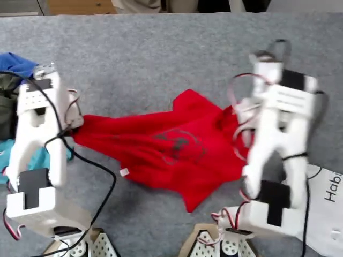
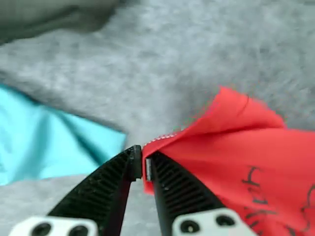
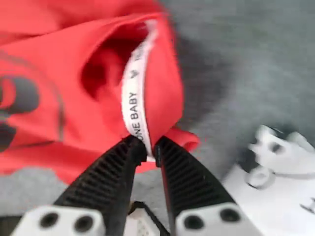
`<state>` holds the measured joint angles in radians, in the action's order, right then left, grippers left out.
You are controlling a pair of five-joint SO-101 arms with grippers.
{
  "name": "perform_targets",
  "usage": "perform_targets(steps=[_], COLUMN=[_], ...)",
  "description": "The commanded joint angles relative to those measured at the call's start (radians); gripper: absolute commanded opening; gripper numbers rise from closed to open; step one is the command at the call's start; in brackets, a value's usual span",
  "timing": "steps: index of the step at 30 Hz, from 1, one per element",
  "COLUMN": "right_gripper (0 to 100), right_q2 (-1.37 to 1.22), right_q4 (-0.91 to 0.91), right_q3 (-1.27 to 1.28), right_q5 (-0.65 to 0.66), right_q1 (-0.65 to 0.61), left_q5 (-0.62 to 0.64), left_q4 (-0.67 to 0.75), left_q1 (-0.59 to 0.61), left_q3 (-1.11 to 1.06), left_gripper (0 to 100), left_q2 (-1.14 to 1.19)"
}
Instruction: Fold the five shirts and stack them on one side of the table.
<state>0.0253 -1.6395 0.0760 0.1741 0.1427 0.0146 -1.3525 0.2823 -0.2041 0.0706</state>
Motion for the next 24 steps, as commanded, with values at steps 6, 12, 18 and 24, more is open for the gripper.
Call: perform_targets(steps=[6, 12, 18, 24], right_gripper=[0.5, 9.7, 20.1, 19.9], right_q2=[0.053, 0.116, 0.292, 0.298], right_q4=[0.017, 0.002, -0.087, -0.064], right_q3=[0.174, 0.193, 0.093, -0.147], right_q5=[-0.008, 0.012, 0.064, 0.029], right_q1=[-0.298, -0.329, -0.325, -0.329], left_q5=[-0.213, -0.359, -0.482, -0.371], left_q4=[-0.164, -0.259, -0.359, -0.384], left_q1=[0.103, 0.192, 0.219, 0.213], left_q3=[0.066, 0.144, 0.272, 0.356], left_gripper=[2, 2, 2, 2], left_q2=[-0.015, -0.015, -0.015, -0.015])
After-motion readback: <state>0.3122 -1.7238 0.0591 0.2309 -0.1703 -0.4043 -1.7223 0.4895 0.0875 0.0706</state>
